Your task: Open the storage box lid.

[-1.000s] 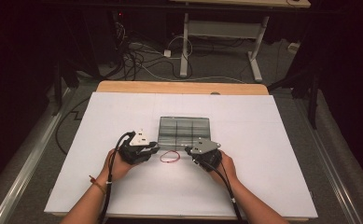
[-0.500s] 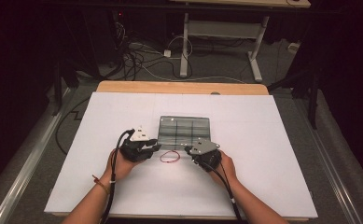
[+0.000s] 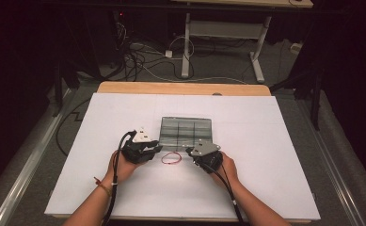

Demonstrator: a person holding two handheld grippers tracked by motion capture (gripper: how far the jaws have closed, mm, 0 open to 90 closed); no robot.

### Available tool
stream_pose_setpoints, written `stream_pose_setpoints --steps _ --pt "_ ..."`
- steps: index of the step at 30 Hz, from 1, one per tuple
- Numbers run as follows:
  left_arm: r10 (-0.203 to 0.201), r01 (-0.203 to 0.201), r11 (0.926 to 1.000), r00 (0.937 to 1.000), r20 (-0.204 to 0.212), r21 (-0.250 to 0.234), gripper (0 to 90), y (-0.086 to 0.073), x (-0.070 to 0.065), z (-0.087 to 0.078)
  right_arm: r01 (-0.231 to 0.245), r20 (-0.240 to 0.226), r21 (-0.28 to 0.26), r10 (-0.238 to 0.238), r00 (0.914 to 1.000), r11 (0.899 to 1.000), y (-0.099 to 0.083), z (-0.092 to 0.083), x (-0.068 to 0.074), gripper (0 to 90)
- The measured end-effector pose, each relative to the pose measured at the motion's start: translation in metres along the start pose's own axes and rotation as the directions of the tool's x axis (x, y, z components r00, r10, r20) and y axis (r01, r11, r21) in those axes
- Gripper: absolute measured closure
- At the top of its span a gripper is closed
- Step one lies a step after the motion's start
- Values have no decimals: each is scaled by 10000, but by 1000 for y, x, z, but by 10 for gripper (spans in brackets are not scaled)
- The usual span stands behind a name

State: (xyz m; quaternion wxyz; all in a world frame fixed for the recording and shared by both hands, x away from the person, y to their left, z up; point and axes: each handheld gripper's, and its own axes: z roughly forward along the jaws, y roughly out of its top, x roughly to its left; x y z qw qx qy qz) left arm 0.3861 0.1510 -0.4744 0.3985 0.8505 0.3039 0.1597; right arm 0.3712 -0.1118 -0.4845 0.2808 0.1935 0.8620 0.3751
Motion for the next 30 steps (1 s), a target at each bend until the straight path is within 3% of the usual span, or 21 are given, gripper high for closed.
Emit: stream_pose_setpoints --steps 7,27,30 --pt "262 -260 9996 9993 -255 104 684 1 -3 0 6 27 46 -6 10000 10000 1 1 0 892" --pt "483 -476 9988 9977 -467 143 707 2 -5 1 73 169 75 -74 9998 9999 1 2 1 900" --pt "513 -509 9986 9975 -489 105 728 3 -5 0 222 227 -236 -217 9995 9995 5 -2 2 900"
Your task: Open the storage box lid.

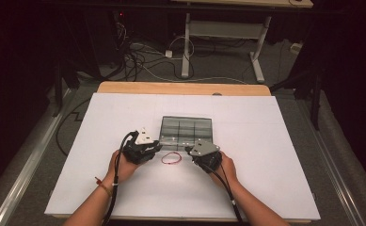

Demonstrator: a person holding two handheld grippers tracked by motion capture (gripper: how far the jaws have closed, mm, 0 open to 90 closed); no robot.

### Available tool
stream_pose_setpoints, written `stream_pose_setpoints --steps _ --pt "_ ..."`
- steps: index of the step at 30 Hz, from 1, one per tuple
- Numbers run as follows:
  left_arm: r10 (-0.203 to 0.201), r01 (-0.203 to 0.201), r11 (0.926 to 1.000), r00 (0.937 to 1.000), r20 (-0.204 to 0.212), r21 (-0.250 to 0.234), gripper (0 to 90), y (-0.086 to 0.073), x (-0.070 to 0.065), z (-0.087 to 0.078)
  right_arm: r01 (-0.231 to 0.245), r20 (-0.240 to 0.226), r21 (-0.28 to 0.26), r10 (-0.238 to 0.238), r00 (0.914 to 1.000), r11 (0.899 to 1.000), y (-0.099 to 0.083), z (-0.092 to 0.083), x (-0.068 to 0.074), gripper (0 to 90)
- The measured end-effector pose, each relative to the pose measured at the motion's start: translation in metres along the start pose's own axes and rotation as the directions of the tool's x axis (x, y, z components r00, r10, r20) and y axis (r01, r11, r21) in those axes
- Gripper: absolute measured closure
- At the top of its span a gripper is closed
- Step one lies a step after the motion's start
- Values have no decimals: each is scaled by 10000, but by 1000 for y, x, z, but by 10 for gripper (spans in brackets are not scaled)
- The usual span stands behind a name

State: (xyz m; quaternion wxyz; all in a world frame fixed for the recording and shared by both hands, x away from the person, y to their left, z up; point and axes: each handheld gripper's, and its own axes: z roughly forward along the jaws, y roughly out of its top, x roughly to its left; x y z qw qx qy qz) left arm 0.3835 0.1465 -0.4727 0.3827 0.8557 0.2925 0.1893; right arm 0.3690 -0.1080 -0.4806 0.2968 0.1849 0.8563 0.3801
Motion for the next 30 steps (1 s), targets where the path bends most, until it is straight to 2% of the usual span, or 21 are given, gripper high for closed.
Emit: stream_pose_setpoints --steps 6,11,13,15,18,20,23,25,28,30 --pt "22 -22 10000 10000 1 -6 738 0 0 0 -127 8 -30 127 9999 9999 0 -1 -1 900" --pt "-142 145 9995 9998 101 -281 751 0 1 -1 -183 67 -150 184 9998 9997 0 -4 -3 897" --pt "-139 141 9991 9999 46 -394 756 1 1 -2 -219 32 -258 220 9998 9994 1 -6 -2 845" --pt "-114 114 9987 9999 -3 -505 758 1 1 -3 -40 119 -425 45 9999 9991 3 -10 -3 816" --pt "-129 124 9973 9999 -62 -717 757 2 1 -5 53 452 -771 -18 9990 9970 5 -22 -5 727" --pt "-83 70 9966 9999 -146 -819 757 3 1 -6 214 710 -981 -144 9974 9949 5 -30 -7 635" --pt "-34 13 9958 9997 -227 -920 757 4 0 -7 708 1470 -1237 -523 9878 9898 1 -42 -15 540" --pt "-13 -13 9954 9997 -262 -963 753 5 0 -8 742 1788 -1215 -517 9825 9898 -4 -47 -21 471" --pt "-1 -34 9945 9994 -337 -1048 753 6 0 -8 754 2303 -978 -511 9718 9923 -11 -50 -29 443" --pt "29 -71 9942 9993 -386 -1069 753 7 0 -9 770 2345 -921 -535 9706 9928 -16 -50 -34 443"
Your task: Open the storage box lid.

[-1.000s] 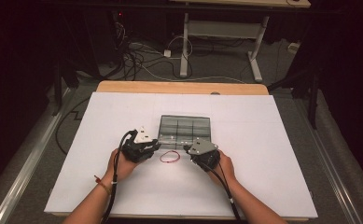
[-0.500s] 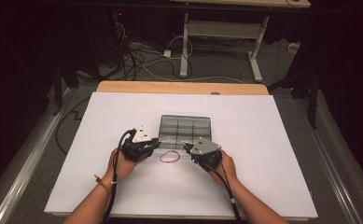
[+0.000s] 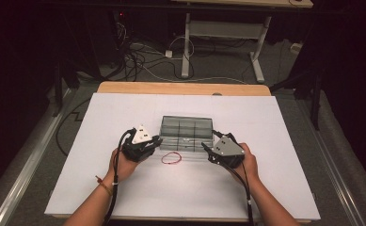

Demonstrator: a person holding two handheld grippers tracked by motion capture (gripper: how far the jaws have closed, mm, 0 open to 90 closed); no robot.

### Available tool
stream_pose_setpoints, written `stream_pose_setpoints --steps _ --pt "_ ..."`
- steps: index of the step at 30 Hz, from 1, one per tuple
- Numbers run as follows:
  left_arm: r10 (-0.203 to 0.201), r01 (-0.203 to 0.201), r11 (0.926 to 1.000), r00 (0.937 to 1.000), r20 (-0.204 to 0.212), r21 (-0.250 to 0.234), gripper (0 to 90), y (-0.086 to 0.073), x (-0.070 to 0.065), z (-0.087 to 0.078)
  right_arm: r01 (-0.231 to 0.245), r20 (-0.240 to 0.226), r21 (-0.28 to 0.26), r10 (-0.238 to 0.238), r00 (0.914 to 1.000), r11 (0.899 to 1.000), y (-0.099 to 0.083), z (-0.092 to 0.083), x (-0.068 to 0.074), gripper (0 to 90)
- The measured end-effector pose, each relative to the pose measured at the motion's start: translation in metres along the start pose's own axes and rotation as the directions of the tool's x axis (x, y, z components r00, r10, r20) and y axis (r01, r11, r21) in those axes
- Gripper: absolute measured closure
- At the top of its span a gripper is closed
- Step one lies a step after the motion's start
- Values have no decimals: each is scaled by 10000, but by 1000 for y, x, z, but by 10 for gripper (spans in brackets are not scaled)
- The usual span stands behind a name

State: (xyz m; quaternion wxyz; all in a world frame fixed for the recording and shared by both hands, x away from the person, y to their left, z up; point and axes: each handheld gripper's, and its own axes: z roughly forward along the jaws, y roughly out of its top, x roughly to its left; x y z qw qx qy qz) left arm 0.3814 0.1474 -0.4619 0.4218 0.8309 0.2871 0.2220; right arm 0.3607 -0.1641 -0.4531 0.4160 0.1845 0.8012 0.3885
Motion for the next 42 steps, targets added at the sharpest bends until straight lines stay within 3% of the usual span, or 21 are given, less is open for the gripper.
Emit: stream_pose_setpoints --steps 3,7,13,17,22,24,27,29,31,32,37,42 --pt "91 -91 10000 9999 -52 -34 752 1 0 -1 -49 55 99 48 10000 9999 -7 2 -6 471" --pt "191 -192 9998 9997 -160 -88 752 3 -1 -1 -127 287 210 121 9995 9997 -13 5 -11 578" --pt "521 -522 9986 9981 -342 -3 688 3 -2 0 200 424 318 -214 9989 9993 -17 10 -13 727" --pt "602 -611 9981 9943 -878 -72 588 5 2 -2 290 524 164 -298 9982 9994 -15 10 -11 755" --pt "1082 -1183 9911 9830 -1485 -604 494 14 6 3 286 640 -74 -280 9976 9996 -12 11 -16 778" --pt "1279 -1388 9881 9807 -1479 -656 496 19 9 6 213 628 -92 -207 9978 9997 -10 11 -18 783" --pt "1772 -1912 9787 9708 -1615 -752 554 24 12 9 2 567 -238 12 9984 9997 -5 11 -24 794" --pt "1852 -1979 9767 9725 -1411 -824 617 27 15 12 -82 515 -324 99 9986 9994 -2 12 -28 798" --pt "1734 -1908 9765 9717 -1607 -1004 669 28 16 13 -11 514 -345 28 9987 9994 1 13 -32 797" --pt "1622 -1818 9759 9744 -1557 -1209 689 28 17 11 -60 524 -344 78 9986 9994 2 15 -34 796" --pt "1415 -1637 9736 9797 -1421 -1591 717 30 22 5 -616 402 -508 637 9972 9968 7 20 -42 793" --pt "1606 -1830 9721 9752 -1523 -1465 721 31 24 -1 -821 365 -475 839 9958 9955 11 26 -44 788"
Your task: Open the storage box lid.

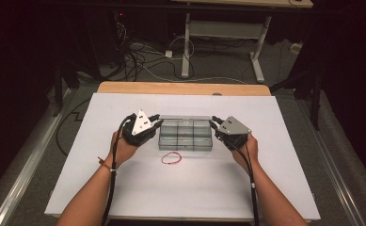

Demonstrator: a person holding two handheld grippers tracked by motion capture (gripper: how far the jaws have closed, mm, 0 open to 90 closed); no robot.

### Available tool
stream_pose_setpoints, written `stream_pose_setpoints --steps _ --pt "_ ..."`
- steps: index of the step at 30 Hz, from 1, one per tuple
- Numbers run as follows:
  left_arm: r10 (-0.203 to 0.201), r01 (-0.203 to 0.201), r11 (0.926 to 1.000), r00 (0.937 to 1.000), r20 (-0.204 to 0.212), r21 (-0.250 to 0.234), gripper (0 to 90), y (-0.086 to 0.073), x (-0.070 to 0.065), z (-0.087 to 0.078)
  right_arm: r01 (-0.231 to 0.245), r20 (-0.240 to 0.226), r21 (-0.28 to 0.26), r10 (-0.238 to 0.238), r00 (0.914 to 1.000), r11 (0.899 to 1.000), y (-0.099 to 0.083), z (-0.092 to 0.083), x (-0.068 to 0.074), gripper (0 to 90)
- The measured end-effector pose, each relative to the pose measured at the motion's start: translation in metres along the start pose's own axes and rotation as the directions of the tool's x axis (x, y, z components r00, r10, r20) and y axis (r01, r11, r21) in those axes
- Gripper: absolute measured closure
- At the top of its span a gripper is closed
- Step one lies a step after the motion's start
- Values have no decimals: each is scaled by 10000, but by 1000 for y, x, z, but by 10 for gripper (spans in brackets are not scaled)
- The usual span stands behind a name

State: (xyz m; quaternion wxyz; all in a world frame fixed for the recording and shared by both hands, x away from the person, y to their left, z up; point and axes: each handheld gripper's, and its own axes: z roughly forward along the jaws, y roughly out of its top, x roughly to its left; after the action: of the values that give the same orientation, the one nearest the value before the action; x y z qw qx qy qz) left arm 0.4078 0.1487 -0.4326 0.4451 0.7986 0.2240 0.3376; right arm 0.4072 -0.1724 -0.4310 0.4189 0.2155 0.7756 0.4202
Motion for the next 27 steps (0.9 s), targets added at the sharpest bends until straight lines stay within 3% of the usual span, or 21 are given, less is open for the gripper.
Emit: stream_pose_setpoints --steps 7,18,27 --pt "4 -4 10000 10000 -27 76 733 8 8 -1 -323 -88 9 323 9994 9995 9 2 -3 778" --pt "-195 195 9998 9998 29 42 727 30 28 7 -725 -302 -188 719 9970 9972 23 12 -24 757" --pt "-758 758 9971 9971 76 12 723 36 44 19 -1337 -450 -382 1320 9902 9903 25 25 -40 784"
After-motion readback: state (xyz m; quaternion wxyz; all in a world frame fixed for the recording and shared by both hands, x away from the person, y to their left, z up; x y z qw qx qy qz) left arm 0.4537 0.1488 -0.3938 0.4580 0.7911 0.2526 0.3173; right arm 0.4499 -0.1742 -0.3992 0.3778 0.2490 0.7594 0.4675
